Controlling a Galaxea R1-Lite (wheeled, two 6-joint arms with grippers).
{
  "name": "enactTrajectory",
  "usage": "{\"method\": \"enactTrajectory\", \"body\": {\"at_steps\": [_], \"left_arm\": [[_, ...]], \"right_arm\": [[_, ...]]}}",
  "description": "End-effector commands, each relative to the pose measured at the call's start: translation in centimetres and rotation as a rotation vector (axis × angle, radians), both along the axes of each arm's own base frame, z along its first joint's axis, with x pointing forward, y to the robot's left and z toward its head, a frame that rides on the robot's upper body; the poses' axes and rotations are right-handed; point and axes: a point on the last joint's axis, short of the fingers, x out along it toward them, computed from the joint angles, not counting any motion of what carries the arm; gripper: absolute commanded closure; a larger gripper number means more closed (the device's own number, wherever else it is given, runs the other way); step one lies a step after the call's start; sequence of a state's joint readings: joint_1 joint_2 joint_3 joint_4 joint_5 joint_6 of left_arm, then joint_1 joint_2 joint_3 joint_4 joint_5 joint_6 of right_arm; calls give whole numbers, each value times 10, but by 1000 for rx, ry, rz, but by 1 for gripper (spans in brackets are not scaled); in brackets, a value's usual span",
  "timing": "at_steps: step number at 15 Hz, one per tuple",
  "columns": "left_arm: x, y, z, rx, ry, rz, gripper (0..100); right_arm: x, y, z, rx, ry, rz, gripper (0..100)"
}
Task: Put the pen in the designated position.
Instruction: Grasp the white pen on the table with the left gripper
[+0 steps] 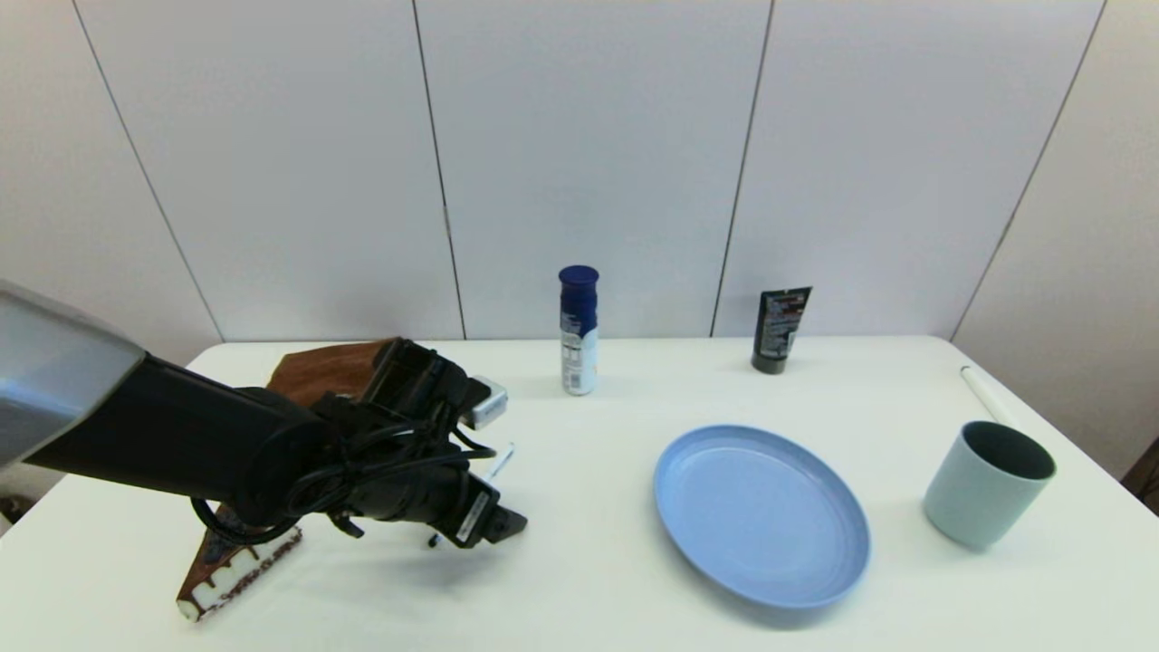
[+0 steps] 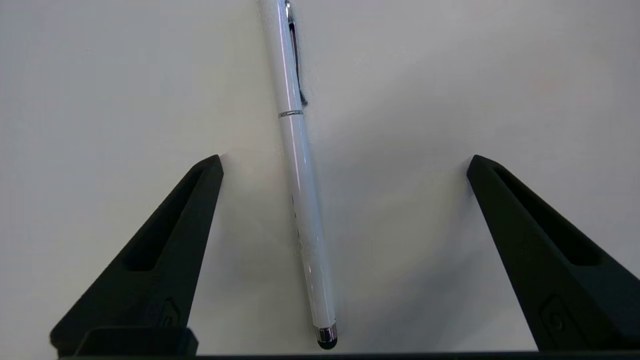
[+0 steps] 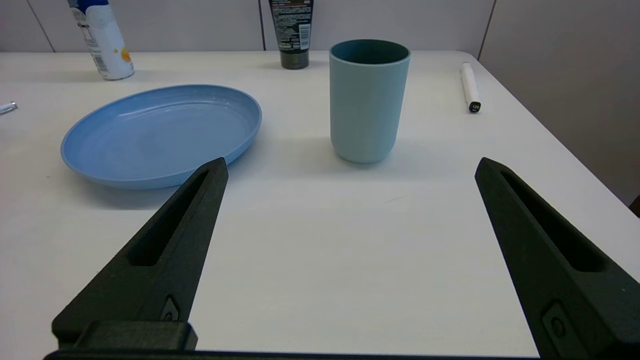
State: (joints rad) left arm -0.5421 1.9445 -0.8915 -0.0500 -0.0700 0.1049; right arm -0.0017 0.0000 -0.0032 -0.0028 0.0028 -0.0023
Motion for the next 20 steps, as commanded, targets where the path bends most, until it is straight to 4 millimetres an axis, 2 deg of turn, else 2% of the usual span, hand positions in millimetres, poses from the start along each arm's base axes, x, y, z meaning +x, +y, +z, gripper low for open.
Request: {"method": "enactTrajectory", "body": {"at_steps": [1,4,5,20], "left_arm": [[5,-2,-9,14,21,2,0],[5,-2,-9,15,23,5,0],[5,-2,-10,14,26,9,100],[10,11,13,-18,-41,44,100]], "right_arm": [[0,0,0,-1,0,0,0],[0,0,0,-1,0,0,0],[0,0,0,2,0,0,0],[0,0,0,-1,0,0,0]]}}
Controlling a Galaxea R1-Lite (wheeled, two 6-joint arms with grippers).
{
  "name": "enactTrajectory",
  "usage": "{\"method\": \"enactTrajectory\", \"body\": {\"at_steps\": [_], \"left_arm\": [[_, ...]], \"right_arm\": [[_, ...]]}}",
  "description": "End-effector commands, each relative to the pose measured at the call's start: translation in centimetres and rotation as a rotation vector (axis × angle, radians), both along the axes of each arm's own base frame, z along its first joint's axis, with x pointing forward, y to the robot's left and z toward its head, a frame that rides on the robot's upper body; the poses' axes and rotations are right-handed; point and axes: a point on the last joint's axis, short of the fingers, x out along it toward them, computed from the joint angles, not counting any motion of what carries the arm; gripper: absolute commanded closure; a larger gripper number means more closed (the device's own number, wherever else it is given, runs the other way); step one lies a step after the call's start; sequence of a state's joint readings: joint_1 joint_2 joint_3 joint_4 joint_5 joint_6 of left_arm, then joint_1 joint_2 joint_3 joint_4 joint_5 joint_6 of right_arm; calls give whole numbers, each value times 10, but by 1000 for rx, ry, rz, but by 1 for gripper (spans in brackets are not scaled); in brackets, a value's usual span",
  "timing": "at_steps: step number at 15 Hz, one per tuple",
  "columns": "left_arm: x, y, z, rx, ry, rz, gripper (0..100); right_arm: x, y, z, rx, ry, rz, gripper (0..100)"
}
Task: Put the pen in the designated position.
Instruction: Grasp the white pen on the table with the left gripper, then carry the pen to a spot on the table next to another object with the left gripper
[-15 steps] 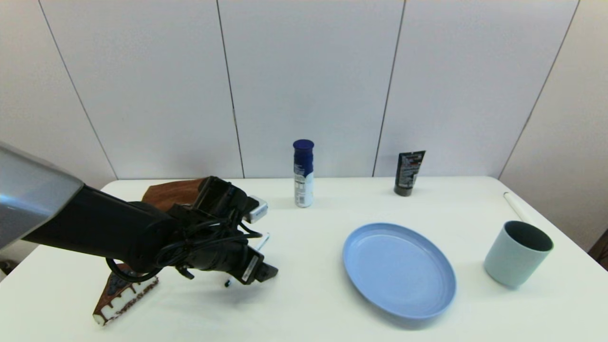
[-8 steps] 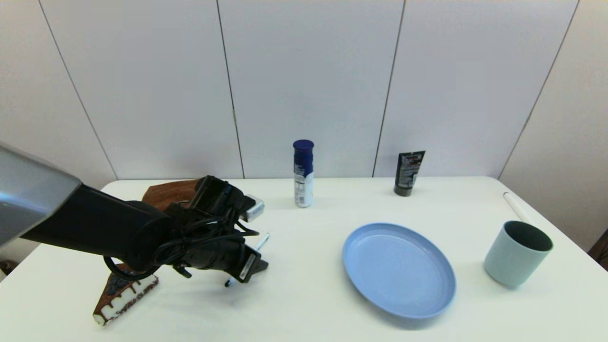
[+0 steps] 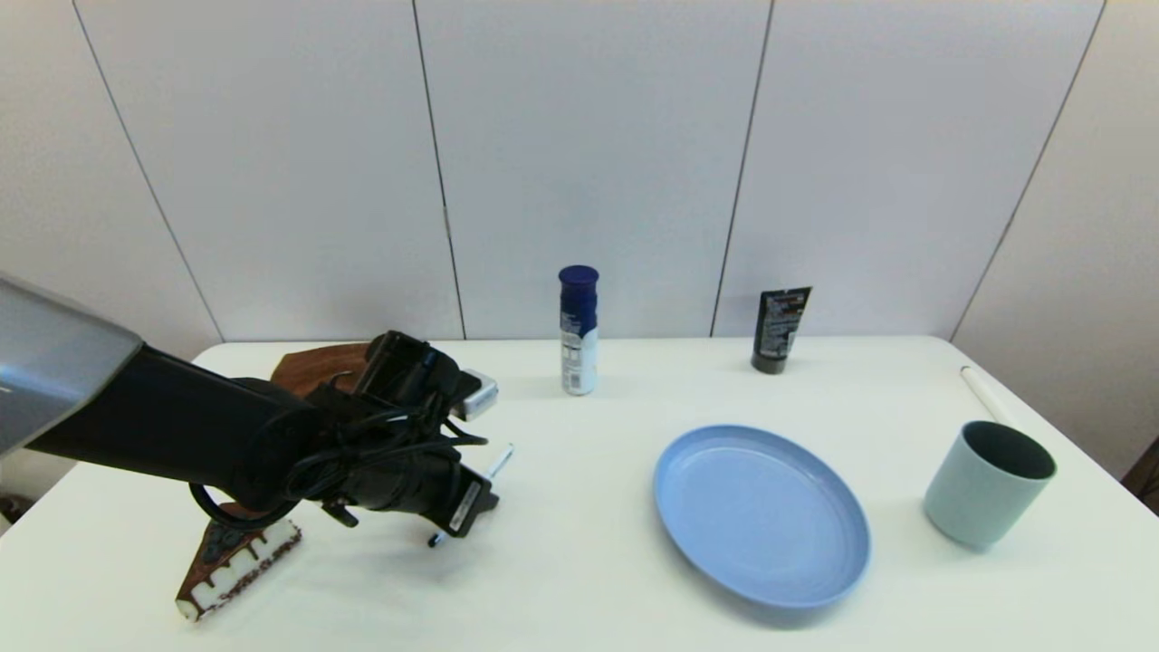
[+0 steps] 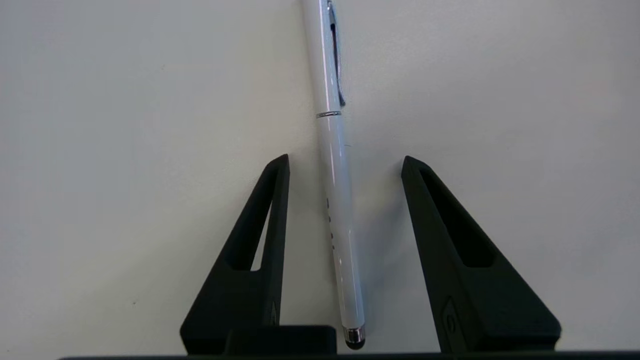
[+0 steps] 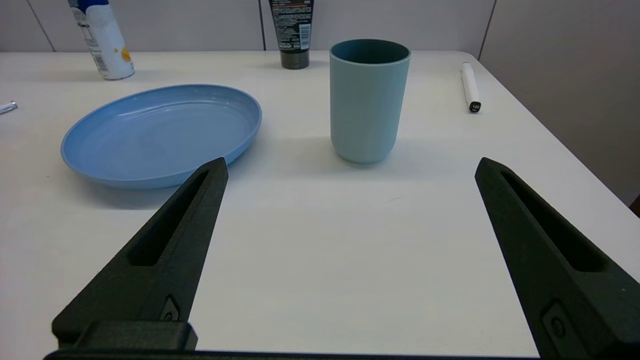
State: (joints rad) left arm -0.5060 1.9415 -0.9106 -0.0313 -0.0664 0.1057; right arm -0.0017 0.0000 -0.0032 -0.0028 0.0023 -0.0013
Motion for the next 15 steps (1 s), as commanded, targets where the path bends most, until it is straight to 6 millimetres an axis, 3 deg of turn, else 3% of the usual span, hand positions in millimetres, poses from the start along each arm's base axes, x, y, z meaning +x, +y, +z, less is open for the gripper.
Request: {"method": "enactTrajectory", "body": {"at_steps": [1,8,15], "left_arm": [[3,2,11,-22,-42,8,100],[4,1,18,-36,-64,8,100],[5,-18,49,-113,-157,-16,100]], "right_arm": [[0,0,0,-2,0,1,0],[0,0,0,-2,0,1,0],[0,0,0,-2,0,-1,0]]}}
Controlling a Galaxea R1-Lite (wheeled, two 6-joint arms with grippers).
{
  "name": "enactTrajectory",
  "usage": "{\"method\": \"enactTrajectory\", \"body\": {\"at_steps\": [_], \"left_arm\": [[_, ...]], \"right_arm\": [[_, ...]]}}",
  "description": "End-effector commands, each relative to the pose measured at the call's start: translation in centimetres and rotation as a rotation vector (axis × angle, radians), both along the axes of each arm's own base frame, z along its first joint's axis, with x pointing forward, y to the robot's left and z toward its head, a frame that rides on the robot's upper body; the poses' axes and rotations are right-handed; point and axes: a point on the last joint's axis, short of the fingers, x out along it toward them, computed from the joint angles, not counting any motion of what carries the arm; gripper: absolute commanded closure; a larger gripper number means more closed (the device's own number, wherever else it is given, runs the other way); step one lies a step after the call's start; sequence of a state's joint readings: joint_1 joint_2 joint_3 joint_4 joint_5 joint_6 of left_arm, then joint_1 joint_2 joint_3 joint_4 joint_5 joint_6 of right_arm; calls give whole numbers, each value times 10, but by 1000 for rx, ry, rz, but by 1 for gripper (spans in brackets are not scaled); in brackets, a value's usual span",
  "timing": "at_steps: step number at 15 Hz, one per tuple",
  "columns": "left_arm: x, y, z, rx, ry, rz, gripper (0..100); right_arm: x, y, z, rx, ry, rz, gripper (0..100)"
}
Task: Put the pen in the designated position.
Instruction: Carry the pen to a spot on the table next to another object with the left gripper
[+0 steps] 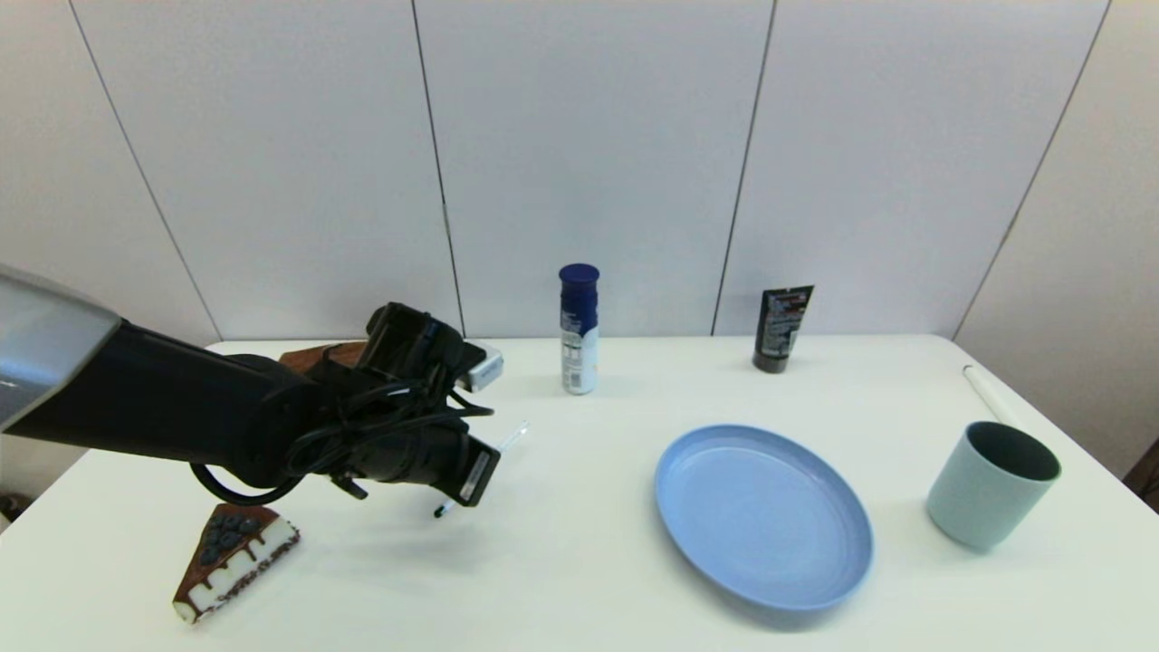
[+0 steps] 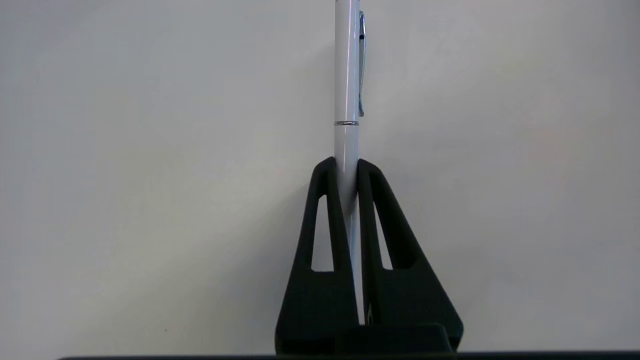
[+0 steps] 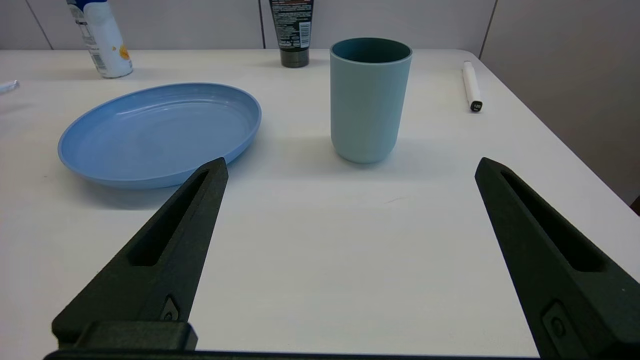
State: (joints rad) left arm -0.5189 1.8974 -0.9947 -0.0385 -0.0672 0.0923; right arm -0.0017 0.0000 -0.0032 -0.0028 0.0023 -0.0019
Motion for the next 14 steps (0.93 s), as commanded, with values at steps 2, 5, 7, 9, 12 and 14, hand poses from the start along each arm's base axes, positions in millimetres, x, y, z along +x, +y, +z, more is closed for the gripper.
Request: {"method": "enactTrajectory", "body": {"at_steps": [2,5,7,9,12,14], "left_arm": [[-11,-19,18,-66,-32,3,100],[-26,-40,19,-71,-41,99,100],[-37,-54,18,-95,-31,162,100],[-43,-65,18,-92,-61,236,100],[-41,-82,22,-142,-68,267,100],[-39,-98,24,-186,-86,332,100]], "right_arm": [[0,0,0,-1,0,1,0],[0,0,0,2,0,-1,0],[0,0,0,-1,0,1,0],[0,0,0,-1,0,1,0],[0,0,0,2,0,1,0],[0,0,0,-1,0,1,0]]}}
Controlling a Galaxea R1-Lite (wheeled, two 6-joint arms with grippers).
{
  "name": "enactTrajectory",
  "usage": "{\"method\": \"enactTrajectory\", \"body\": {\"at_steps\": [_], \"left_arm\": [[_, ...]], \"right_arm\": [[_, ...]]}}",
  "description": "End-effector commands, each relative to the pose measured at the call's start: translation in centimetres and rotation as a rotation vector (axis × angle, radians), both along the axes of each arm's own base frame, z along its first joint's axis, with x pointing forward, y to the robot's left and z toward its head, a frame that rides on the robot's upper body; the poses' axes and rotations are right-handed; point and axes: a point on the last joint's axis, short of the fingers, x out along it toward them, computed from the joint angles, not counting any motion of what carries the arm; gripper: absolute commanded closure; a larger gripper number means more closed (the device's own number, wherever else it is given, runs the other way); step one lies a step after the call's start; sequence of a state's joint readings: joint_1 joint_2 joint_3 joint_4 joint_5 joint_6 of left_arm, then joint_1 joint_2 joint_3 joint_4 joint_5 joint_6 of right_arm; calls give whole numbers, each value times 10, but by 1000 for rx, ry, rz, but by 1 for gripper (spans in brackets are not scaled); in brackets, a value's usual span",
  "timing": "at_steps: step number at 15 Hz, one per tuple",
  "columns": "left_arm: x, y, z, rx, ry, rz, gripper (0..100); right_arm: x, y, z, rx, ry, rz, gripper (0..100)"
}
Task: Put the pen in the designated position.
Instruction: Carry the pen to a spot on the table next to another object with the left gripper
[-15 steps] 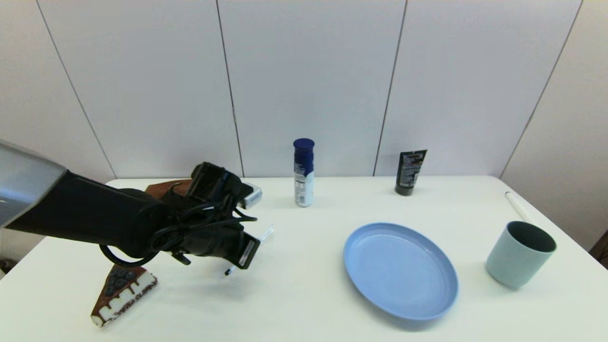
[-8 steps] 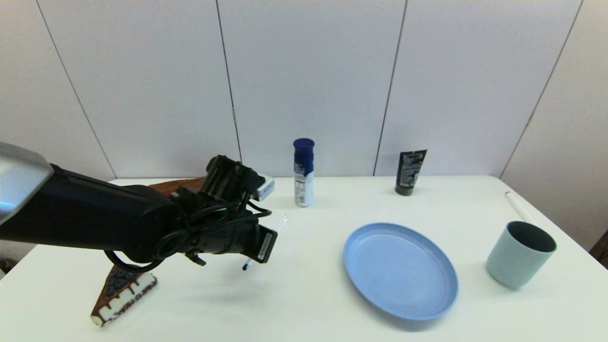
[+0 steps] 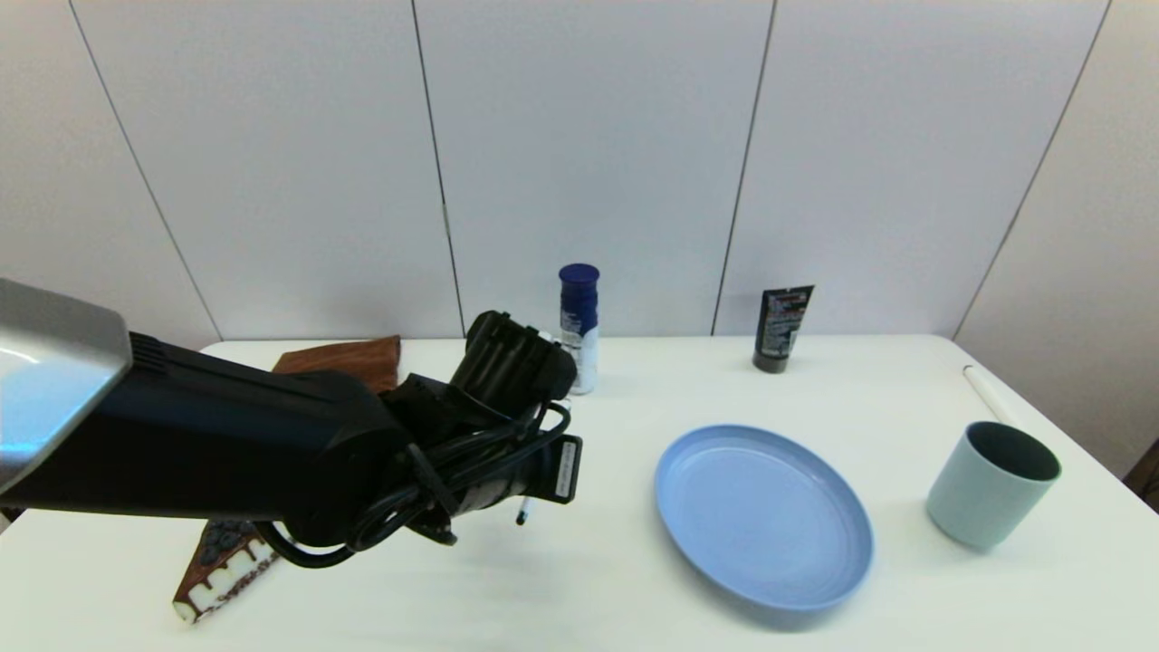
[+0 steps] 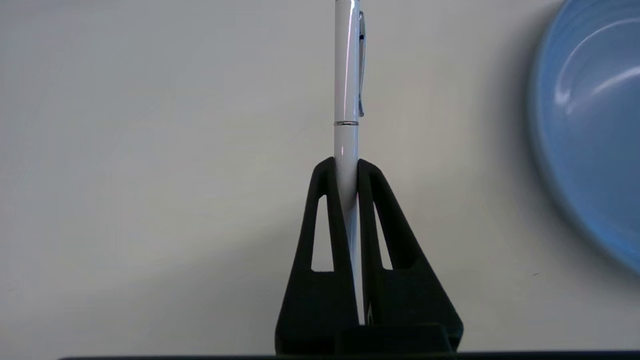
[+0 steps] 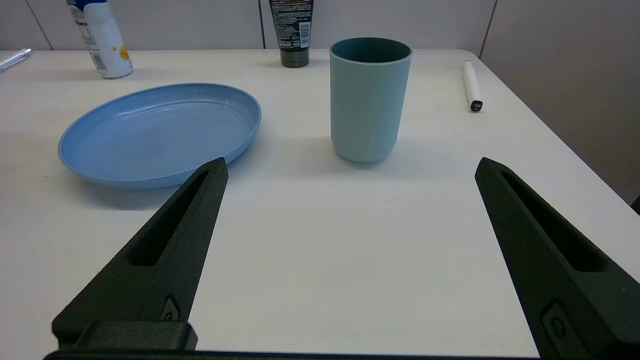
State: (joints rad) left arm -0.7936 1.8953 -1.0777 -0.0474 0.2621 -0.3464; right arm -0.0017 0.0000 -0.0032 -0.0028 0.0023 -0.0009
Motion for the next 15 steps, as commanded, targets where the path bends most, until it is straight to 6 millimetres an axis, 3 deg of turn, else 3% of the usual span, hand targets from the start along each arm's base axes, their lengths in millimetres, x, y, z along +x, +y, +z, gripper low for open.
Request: {"method": "enactTrajectory", "body": {"at_steps": [1,6,15], "left_arm": [[3,-31,2,-78,-28,97,100],[-2,-61,-14,-158,-8,210,100],[-5,-70,-47,-145,14,258,100]], "right_arm": [[0,0,0,-2,0,1,0],[0,0,0,-2,0,1,0],[0,0,0,1,0,1,0]]}}
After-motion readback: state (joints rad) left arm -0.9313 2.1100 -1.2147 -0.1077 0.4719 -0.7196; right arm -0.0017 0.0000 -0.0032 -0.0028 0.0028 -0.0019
